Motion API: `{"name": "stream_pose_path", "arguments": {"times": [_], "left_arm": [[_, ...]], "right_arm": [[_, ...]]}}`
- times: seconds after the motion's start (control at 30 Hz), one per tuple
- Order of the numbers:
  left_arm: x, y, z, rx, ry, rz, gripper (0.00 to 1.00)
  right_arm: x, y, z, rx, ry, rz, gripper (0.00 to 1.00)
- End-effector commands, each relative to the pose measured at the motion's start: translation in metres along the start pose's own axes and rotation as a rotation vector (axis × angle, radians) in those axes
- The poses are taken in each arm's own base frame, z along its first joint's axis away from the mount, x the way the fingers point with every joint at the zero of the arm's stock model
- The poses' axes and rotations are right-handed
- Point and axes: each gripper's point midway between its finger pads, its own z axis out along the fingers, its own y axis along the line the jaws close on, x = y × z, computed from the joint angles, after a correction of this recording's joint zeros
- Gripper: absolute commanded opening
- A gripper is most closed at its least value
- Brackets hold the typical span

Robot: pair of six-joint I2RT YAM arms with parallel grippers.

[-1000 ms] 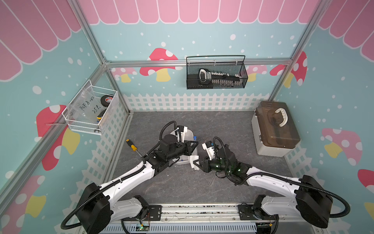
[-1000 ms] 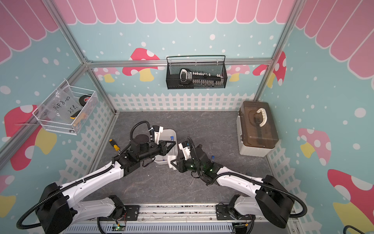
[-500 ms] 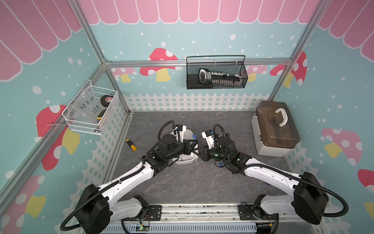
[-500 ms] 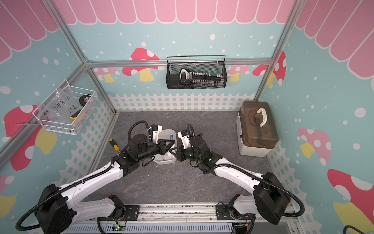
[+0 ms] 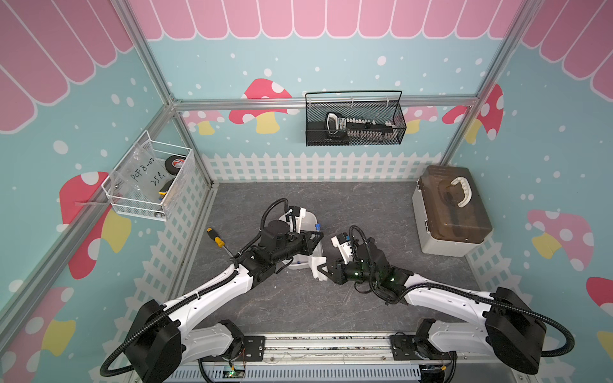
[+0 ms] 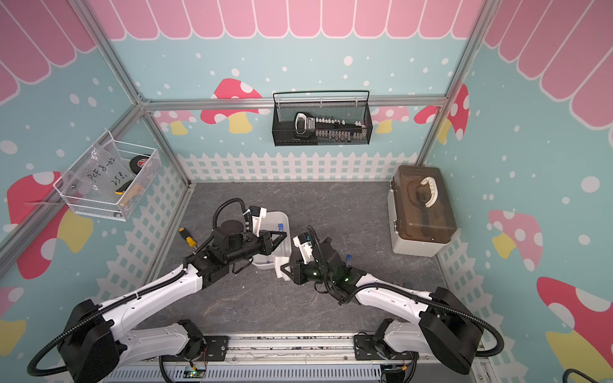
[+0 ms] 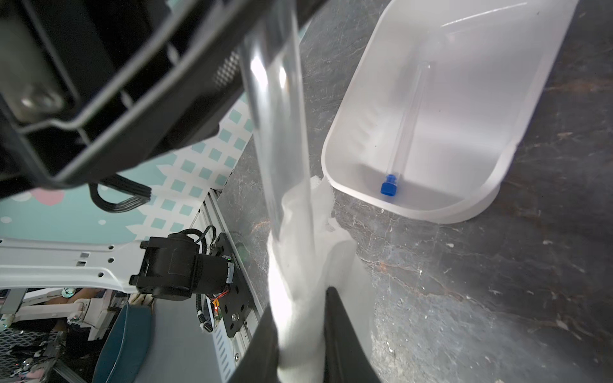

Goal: Wipe the exteriors of test tubes
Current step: Wipe the dirt from the test tube.

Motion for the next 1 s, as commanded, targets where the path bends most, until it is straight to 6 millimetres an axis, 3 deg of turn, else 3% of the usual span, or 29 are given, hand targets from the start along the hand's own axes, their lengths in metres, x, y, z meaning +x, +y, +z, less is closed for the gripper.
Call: {"name": "stream_pose_path", "arguments": {"times": [0.0, 0.17, 0.43, 0.53, 0.7, 0.97], "left_arm": [[-0.012, -0.002, -0.001, -0.003, -0.034, 0.012, 0.12], [-0.009, 0.001, 0.000, -0.014, -0.018, 0.014, 0.12], [-0.007, 0.000, -0.002, -0.010, -0.012, 0.003, 0.12], [-0.007, 0.000, -0.003, -0.009, -0.015, -0.001, 0.12], [-0.009, 0.001, -0.006, -0.017, -0.025, 0.006, 0.12], [-0.012, 0.002, -0.006, -0.026, -0.038, 0.012, 0.12]], "right_arm": [[0.003, -0.007, -0.002, 0.034, -0.007, 0.029, 0.19], [-0.016, -0.002, 0.000, 0.040, -0.038, -0.024, 0.19], [-0.083, 0.013, 0.003, 0.011, -0.126, -0.100, 0.19], [-0.093, 0.019, 0.008, 0.002, -0.113, -0.125, 0.19], [-0.074, 0.013, 0.015, -0.016, -0.069, -0.084, 0.18], [-0.010, 0.000, 0.018, 0.007, 0.021, -0.013, 0.19]]}}
